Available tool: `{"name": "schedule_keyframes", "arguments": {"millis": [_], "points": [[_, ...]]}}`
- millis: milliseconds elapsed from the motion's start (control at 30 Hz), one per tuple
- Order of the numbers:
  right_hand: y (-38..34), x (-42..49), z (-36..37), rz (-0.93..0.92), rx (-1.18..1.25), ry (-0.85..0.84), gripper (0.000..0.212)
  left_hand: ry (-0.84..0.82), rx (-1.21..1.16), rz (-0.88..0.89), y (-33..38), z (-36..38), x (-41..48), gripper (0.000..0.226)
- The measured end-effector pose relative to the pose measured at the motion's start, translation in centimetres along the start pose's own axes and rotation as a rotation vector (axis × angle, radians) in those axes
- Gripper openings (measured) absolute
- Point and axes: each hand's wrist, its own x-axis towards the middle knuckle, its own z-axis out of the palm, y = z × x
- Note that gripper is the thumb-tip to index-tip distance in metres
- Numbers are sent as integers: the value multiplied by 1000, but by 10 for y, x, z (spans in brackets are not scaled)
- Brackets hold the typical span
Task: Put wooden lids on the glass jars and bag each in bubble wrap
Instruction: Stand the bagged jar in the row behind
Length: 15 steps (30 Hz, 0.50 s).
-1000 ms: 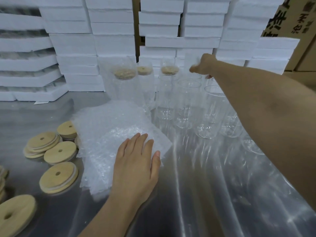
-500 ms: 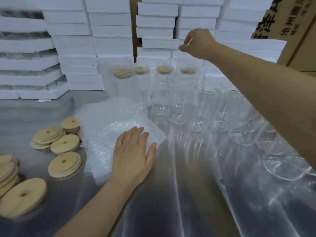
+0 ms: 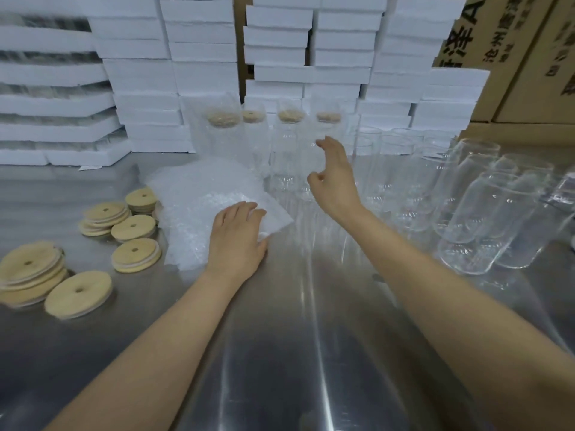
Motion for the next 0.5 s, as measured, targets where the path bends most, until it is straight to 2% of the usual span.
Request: {"name": "schedule_keyframes", "arguments": {"millis": [200,400,500], "points": [[-4,36,-7,53,-146,-177,61,30,-20,19,-9,0,2,41],[-12,28,-4,34,-144,-74,47,16,-41,-13,-16,-2,2,47],[-25,7,-7,-22,-78,-12,37,23,-100,-53,-9,-8,0,67]]}}
